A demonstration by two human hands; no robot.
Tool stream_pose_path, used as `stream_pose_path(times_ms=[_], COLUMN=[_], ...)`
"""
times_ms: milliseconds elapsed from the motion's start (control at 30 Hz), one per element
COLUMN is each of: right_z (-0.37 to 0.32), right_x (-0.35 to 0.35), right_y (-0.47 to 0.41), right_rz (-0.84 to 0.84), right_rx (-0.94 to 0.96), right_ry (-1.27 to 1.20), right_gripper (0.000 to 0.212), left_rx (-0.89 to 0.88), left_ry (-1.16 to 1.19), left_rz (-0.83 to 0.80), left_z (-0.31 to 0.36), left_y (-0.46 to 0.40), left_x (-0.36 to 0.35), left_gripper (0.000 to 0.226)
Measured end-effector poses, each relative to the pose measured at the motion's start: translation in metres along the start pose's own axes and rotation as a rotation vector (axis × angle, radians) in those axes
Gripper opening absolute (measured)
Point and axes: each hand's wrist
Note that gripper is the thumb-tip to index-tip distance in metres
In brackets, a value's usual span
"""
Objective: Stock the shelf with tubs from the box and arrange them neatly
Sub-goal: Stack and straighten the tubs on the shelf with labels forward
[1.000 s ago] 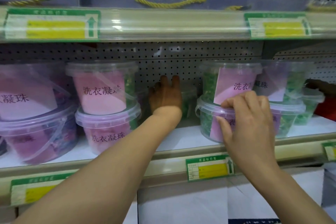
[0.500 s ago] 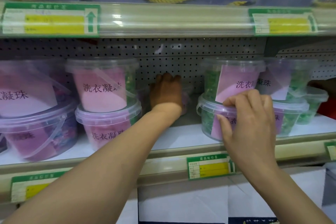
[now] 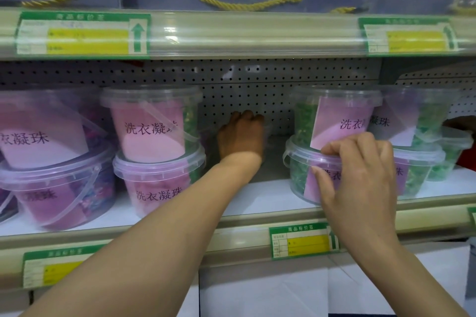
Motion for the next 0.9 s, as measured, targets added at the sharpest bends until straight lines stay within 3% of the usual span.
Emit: stream_pose_path(times_ms=[600, 900], right_z=[0.001, 0.002], right_x=[0.0, 0.0], right_y=[0.001, 0.0], right_rz=[0.003, 0.002], right_rx=[-0.007, 0.012], right_ry=[-0.015, -0.024], right_gripper=[0.027, 0.028], left_rx=[0.107, 0.101], left_ry=[0.286, 0.321], left_rz=[0.048, 0.025], left_z=[-0.006, -0.011], left_y=[-0.009, -0.01], left_x=[-0.01, -0.011], left_gripper=[0.024, 0.04])
Point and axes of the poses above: each hand's wrist, its own y-axis away from the middle knuckle, its own x-axis out of the back of the hand, z = x × y, and after that the axes turned 3 degrees about -y, right-handed
